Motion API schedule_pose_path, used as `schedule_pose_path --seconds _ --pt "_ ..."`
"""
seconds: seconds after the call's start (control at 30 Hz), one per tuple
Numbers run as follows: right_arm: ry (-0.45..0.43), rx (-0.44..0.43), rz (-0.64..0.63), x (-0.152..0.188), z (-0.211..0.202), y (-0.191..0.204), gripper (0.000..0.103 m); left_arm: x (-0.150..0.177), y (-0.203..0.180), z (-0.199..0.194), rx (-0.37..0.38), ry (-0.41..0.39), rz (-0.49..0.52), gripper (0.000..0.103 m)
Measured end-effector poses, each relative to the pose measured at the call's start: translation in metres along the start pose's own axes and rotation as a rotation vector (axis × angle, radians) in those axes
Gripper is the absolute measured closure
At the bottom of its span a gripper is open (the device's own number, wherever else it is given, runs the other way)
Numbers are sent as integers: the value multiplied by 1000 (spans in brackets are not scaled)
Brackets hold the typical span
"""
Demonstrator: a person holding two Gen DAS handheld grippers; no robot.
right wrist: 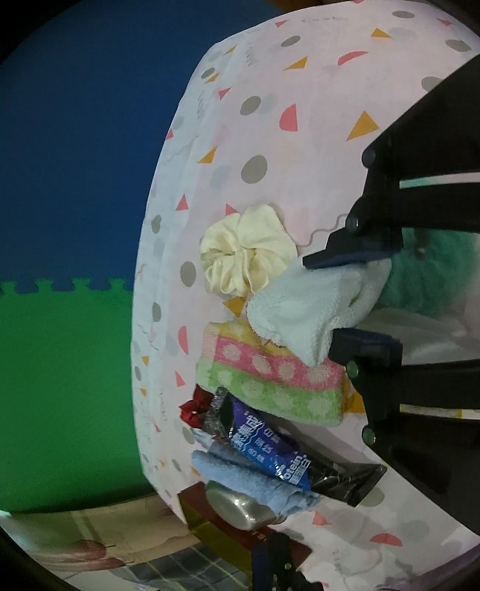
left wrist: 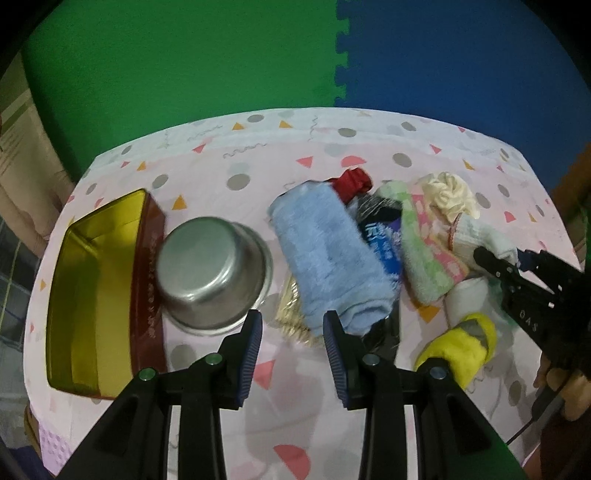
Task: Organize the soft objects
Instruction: 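Grasp the blue towel with the left tool while the right tool grasps the white sock, then carry the blue towel with the left tool and lower it into the tin tray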
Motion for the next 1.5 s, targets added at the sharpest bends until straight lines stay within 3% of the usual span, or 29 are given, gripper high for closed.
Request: schedule_pose_path --seconds 0.23,0.37,0.43,0.53,0.77,0.93,1.07,1.1,1.13,1.17,1.33,1.5 --pt "-51 -18 92 7 -26 -12 77 -30 -3 2 82 -4 -47 68" --pt "-69 -33 138 12 -38 -18 76 -49 -8 11 93 20 -60 68" --pt "-70 -42 153 13 -40 -20 76 -55 -11 18 107 48 -69 56" --pt "-74 -53 175 17 -43 -22 76 -62 -13 28 138 79 -99 56" --pt "-79 -73 195 21 -45 -22 76 -64 -16 53 67 134 -92 55" --pt "-81 -84 198 22 -44 -22 76 -56 -10 67 57 170 -97 55" --pt "-79 -89 203 22 -43 -21 76 -55 -7 65 95 141 -92 56" --pt "-79 -88 203 22 -43 -21 76 -54 -6 64 103 131 -93 60" --pt "-79 -88 203 23 -43 -21 76 -54 -4 63 104 129 -87 74" --pt "-80 -88 204 22 -43 -21 76 -54 -4 63 109 131 -83 77" --pt "-81 -83 205 22 -44 -19 76 -55 1 53 141 112 -83 87" --pt "-91 -78 197 21 -47 -17 76 -55 4 36 153 86 -74 90"
Point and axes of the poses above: each gripper's, at about its wrist camera, not at the fingertips, and z roughly the way its jaws point, y to its left, x to its underside, the point moved 1 cm from there along z, roughly the way its jaws point, and after that the axes turned 1 degree about z, right-handed, at the moved point
